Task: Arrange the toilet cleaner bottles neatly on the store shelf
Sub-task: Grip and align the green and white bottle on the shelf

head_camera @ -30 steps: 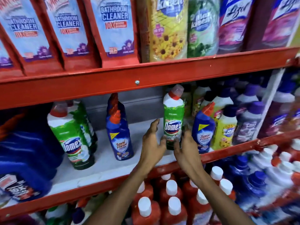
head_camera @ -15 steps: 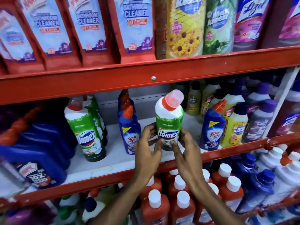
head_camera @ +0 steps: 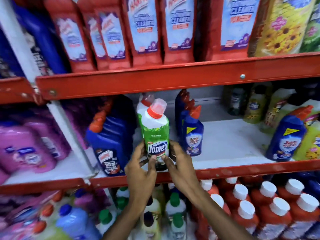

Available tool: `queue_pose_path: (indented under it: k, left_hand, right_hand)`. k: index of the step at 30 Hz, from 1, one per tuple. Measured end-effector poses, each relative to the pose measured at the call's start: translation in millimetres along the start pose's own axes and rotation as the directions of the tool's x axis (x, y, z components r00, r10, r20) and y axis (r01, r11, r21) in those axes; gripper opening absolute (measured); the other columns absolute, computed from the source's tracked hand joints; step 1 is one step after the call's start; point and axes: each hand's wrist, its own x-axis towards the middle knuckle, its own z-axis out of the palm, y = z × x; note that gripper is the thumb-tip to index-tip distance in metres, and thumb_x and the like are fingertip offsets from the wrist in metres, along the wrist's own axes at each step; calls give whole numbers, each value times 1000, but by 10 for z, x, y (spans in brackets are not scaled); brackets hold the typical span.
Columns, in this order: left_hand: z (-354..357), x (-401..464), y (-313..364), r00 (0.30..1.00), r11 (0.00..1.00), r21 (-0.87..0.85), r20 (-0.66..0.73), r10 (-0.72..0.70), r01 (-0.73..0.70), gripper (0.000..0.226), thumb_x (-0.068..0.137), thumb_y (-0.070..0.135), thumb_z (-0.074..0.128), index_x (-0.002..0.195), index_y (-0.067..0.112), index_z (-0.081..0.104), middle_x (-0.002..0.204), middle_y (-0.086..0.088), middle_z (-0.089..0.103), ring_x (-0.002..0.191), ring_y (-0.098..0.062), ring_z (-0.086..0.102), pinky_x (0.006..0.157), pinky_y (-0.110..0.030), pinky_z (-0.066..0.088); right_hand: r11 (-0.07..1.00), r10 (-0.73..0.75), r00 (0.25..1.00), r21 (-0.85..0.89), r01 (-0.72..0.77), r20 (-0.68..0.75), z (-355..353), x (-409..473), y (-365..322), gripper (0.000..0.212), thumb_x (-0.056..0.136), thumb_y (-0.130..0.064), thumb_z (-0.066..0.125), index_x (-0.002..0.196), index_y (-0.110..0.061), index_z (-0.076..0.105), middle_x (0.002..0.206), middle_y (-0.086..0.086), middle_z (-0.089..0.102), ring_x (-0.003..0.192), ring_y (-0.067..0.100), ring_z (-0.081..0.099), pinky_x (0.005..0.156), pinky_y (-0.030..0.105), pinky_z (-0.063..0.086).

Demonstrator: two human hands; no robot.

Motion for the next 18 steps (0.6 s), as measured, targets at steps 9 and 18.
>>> queue_pose_path:
  k: [9,18]
  left_hand:
    - [-45,99,-274,998,991,120,49,51,-56,55,92,13,68,143,24,50,132,4,68,113,-11,68,101,-38,56]
    - [210,-137,-136,851,775,387,49,523,-499,60,89,18,67,145,11,46,155,-18,42,149,-35,35,123,-50,31]
  right_hand:
    - [999,22,1000,-36,-21,22,240,114,81,43,97,-16,56,139,-20,51,133,-1,67,119,12,63,101,40,53]
    - [824,-167,985,-554,117,-40,-423,-177,270,62,99,-16,49,156,-13,26,165,7,29,152,22,26,122,35,28]
